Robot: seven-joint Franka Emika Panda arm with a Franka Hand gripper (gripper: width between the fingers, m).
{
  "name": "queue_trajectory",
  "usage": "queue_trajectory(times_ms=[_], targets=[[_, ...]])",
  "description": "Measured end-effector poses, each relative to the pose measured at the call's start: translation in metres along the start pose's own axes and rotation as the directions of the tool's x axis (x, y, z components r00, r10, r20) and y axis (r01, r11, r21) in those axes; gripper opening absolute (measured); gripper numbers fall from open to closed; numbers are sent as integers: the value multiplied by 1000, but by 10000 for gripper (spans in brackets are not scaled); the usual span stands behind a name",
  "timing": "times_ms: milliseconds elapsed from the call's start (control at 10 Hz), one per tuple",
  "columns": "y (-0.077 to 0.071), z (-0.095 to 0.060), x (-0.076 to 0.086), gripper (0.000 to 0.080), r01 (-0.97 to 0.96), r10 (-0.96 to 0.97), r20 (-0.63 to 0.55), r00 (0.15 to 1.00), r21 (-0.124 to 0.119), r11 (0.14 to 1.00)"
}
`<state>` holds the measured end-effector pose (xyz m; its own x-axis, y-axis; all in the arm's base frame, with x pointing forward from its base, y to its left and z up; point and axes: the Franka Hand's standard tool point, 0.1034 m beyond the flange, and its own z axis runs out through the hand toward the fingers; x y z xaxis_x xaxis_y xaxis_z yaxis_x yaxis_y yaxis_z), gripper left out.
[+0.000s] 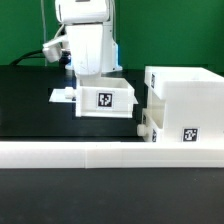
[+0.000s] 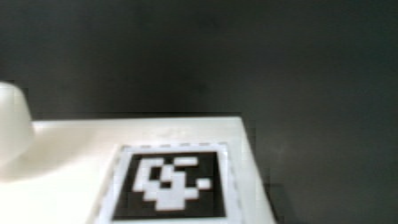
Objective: Assemble drawer
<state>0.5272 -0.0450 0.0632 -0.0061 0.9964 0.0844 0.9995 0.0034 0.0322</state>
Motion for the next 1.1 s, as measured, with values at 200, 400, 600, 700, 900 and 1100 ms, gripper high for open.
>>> queue_trajectory(times_ms=[200,400,600,700,900,1100], targets=[[0,1,-4,44,7,-7,-3,1000,-9,1000],[0,2,-5,44,20,-20,-5,1000,-11,1000],[3,5,-14,44,17,-18,-51,999,-3,1000],[3,6,-14,44,15,-16,-53,998,-2,1000],[3,8,-7,44,17,-17,-55,998,1,1000],[7,8,1,44,6,-6,-53,999,-1,1000]])
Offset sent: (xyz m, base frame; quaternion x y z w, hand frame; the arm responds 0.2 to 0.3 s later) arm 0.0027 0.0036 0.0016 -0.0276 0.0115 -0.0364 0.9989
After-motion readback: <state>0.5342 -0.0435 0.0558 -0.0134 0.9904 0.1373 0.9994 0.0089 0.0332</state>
